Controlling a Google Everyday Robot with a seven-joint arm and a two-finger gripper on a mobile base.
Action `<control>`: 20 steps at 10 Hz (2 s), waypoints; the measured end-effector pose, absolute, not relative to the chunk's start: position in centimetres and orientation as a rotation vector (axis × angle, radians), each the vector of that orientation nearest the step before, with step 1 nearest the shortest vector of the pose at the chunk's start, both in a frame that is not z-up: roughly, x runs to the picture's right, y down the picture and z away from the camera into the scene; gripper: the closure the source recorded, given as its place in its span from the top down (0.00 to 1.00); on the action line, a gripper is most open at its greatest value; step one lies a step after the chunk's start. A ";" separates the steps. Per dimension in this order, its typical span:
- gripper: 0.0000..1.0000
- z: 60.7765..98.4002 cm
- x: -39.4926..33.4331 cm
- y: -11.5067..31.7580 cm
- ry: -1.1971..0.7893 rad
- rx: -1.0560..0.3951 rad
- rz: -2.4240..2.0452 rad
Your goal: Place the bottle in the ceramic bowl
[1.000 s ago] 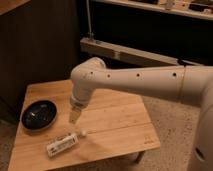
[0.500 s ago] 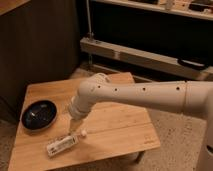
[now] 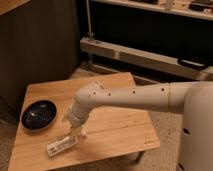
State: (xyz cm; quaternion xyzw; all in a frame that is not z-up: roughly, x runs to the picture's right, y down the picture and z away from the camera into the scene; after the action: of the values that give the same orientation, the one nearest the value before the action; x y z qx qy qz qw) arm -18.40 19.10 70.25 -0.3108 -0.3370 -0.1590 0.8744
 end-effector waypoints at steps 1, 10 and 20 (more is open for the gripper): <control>0.65 70.5 -18.4 19.7 -0.703 -0.666 -0.333; 0.65 73.4 -16.9 25.8 -0.643 -0.746 -0.328; 0.49 75.5 -19.9 28.7 -0.633 -0.831 -0.335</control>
State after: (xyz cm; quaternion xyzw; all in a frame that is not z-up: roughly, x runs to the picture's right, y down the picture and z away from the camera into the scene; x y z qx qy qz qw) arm -19.94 28.70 75.52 -0.3948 -0.3007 -0.1591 0.8535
